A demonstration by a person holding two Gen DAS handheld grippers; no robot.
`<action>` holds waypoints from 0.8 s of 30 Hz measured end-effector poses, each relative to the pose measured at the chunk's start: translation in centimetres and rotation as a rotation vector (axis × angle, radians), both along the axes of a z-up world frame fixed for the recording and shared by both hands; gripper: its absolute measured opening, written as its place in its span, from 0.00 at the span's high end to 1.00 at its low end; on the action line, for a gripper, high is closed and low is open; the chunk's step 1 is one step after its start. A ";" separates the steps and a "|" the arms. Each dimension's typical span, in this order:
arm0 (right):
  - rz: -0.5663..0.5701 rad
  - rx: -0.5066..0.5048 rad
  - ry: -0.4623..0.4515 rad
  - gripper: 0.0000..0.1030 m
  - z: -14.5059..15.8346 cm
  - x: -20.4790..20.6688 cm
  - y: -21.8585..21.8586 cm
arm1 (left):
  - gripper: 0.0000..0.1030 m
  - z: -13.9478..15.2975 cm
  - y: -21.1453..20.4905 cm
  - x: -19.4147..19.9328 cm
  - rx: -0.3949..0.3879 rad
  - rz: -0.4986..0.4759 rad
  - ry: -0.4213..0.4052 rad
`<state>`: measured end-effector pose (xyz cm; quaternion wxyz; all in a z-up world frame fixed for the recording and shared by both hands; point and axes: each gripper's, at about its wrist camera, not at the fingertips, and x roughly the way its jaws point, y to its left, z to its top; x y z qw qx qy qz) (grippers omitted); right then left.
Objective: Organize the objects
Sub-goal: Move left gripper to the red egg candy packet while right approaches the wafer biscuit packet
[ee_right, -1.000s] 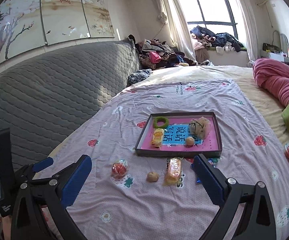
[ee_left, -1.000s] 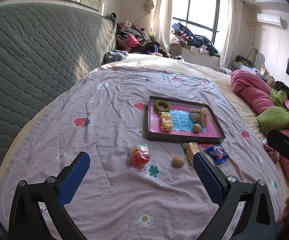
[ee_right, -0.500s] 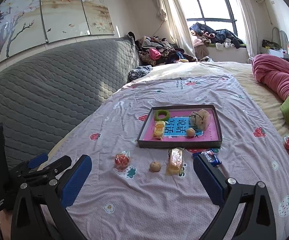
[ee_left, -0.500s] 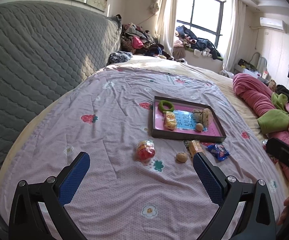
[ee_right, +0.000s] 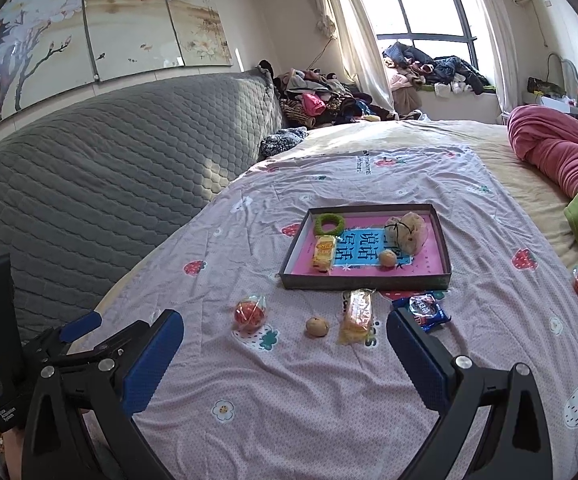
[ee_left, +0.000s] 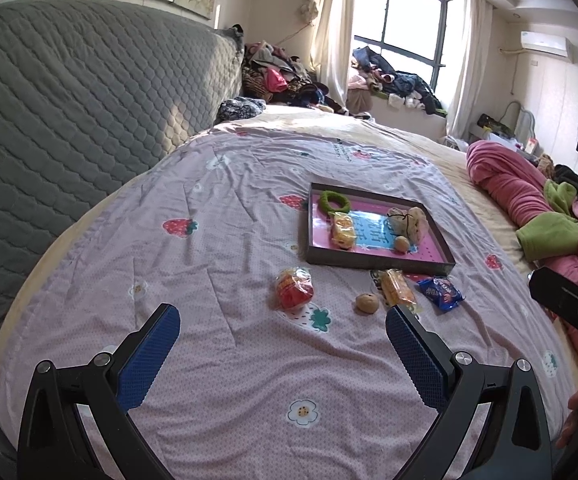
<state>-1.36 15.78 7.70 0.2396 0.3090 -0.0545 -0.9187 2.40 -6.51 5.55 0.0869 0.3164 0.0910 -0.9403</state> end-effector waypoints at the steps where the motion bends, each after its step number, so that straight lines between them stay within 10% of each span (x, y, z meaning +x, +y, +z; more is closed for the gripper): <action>1: 0.000 -0.001 -0.002 0.00 -0.1 0.0 0.0 | 0.00 -0.2 0.1 0.0 0.007 -0.008 -0.001; 24: -0.019 0.033 -0.044 0.00 -3.2 -0.8 0.4 | 0.00 -5.4 0.7 -1.5 0.008 -0.019 -0.115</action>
